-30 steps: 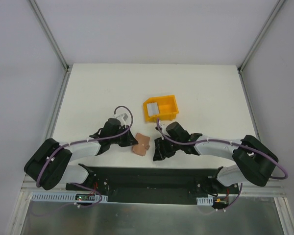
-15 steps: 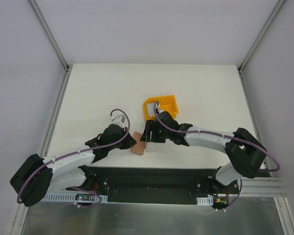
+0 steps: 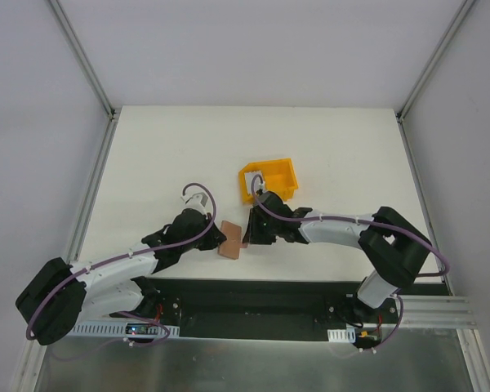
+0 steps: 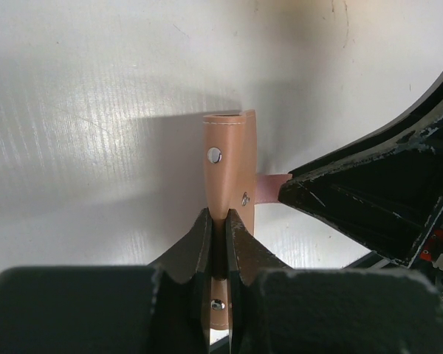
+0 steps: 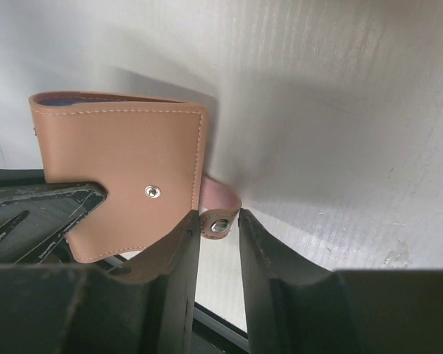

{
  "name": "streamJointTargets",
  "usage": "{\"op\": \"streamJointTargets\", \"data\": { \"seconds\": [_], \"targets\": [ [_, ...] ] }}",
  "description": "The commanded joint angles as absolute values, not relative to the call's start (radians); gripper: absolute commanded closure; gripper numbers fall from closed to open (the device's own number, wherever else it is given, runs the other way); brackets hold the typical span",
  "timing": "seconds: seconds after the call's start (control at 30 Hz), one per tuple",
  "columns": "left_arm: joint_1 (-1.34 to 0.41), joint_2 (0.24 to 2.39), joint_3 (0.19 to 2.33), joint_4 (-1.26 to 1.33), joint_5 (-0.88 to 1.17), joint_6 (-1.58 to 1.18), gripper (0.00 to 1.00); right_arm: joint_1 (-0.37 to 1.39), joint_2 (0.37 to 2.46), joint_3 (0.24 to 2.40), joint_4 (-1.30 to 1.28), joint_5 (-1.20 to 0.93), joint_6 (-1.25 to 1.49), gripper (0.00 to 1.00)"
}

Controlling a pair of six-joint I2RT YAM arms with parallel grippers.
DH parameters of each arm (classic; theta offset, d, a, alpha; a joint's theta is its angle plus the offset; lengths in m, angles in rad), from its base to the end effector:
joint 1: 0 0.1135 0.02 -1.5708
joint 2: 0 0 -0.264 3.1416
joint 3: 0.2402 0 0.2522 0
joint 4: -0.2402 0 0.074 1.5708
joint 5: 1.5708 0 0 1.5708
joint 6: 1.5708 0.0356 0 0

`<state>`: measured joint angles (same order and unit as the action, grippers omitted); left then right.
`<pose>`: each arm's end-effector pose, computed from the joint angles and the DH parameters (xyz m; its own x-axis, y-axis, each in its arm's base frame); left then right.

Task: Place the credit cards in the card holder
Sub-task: Open the card holder at the center of the board.

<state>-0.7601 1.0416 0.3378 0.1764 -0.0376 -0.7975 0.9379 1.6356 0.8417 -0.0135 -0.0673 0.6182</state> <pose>0.1509 -0.1416 0.1735 -0.7306 -0.2921 -0.6171 0.2035 0.7697 -0.6052 0.1917 0.2653 0.1652 -0.8304 -0.1544 -0.5353 -0.4303 0.7880 0.4403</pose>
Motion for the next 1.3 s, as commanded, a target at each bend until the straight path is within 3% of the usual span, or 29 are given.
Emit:
{"op": "streamJointTargets", "data": {
  "seconds": [0.0, 0.33, 0.73, 1.27],
  "targets": [
    [-0.772, 1.015, 0.325, 0.173, -0.071, -0.799, 1.00, 0.940, 1.623, 0.839, -0.018, -0.064, 0.629, 0.71],
    [-0.772, 1.008, 0.327, 0.170, -0.071, -0.788, 1.00, 0.942, 1.591, 0.828, -0.055, -0.048, 0.601, 0.61],
    [-0.808, 1.000, 0.380, 0.115, -0.115, -0.756, 1.00, 0.946, 1.560, 0.856, -0.130, -0.006, 0.572, 0.62],
    [-0.884, 1.051, 0.456, 0.054, -0.195, -0.756, 1.00, 0.948, 1.522, 0.822, 0.048, -0.072, 0.577, 0.48]
  ]
}}
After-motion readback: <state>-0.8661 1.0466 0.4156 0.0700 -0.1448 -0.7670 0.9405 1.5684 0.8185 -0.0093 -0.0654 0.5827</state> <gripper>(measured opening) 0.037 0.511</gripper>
